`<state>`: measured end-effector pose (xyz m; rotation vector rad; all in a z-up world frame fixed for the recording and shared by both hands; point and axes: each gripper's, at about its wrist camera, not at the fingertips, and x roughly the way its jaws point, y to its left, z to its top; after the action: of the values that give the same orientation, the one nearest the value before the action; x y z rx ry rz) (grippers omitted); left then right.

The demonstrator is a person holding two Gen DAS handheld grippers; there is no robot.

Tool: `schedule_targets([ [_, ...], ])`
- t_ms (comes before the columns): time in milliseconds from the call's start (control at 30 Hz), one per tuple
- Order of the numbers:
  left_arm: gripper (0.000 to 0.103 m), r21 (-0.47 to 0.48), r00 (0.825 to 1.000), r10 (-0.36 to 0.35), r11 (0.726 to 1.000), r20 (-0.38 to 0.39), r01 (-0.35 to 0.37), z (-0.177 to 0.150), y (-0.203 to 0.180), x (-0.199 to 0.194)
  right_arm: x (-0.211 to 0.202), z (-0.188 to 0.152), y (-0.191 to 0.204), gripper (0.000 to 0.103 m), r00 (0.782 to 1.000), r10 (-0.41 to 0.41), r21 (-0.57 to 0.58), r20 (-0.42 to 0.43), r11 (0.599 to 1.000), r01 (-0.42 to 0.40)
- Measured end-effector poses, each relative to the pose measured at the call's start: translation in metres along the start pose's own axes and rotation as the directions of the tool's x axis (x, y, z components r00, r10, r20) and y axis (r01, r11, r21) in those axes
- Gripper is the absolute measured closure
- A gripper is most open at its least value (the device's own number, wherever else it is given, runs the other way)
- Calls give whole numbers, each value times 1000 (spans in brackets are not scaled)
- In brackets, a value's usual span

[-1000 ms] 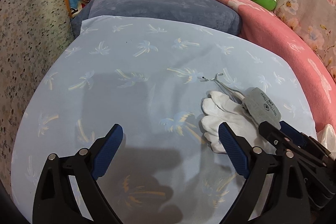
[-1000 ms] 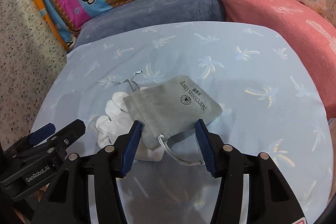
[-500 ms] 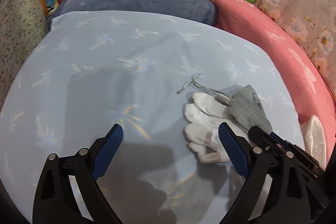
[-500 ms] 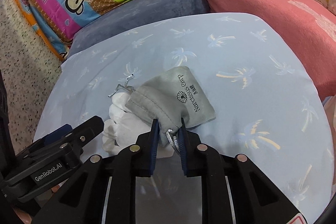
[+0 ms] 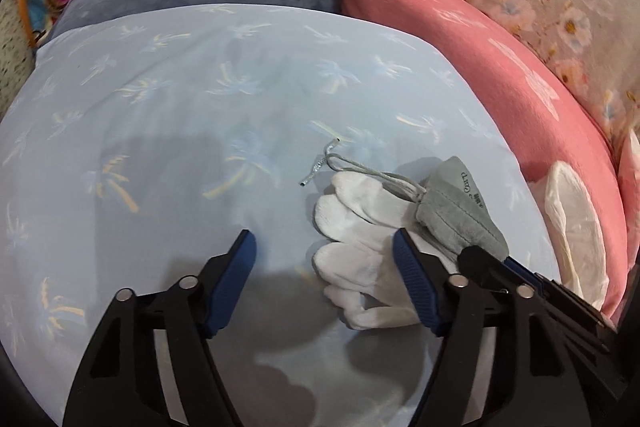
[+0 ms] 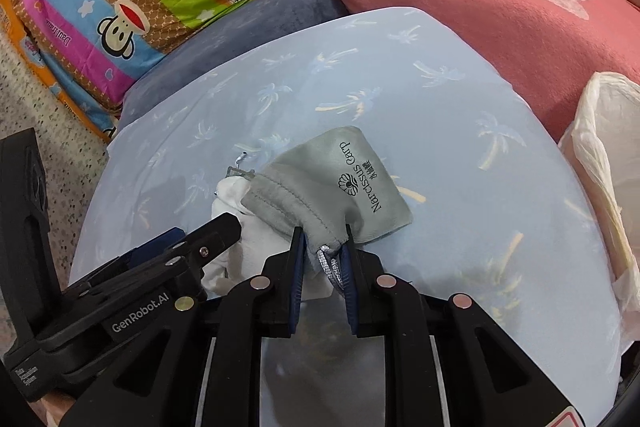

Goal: Collect trash
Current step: 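Grasp the white glove with the left gripper while the right gripper grasps the grey pouch, then lift and carry the glove and grey pouch in both grippers over the bin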

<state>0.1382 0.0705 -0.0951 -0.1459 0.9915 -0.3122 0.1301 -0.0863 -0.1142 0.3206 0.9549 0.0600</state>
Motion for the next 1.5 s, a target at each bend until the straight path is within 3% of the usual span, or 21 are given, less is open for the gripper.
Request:
schedule_targets([
  [33, 48, 13, 1000, -11, 1000, -5, 11, -1, -5, 0, -2, -1, -2, 83, 1000, -1, 2, 1, 1000, 1],
  [167, 86, 28, 996, -77, 997, -45, 78, -5, -17, 5, -11, -7, -9, 82, 1000, -2, 4, 12, 1000, 2],
  [233, 93, 32, 995, -81, 996, -55, 83, -7, -21, 6, -17, -10, -12, 82, 1000, -2, 5, 18, 1000, 2],
  [500, 95, 30, 996, -72, 997, -55, 73, -16, -30, -6, -39, -10, -27, 82, 998, -5, 29, 58, 1000, 4],
  [667, 95, 29, 997, -64, 997, -35, 65, -17, -35, -19, -57, -11, -37, 96, 997, -9, 39, 82, 999, 6],
  [1233, 96, 72, 997, -72, 995, 12, 71, -23, -65, -48, -129, -16, -74, 98, 977, -66, 90, 201, 995, 49],
  [1500, 96, 140, 994, -87, 987, 69, 77, -8, -93, -70, -156, -14, -94, 98, 965, -93, 122, 244, 990, 65],
])
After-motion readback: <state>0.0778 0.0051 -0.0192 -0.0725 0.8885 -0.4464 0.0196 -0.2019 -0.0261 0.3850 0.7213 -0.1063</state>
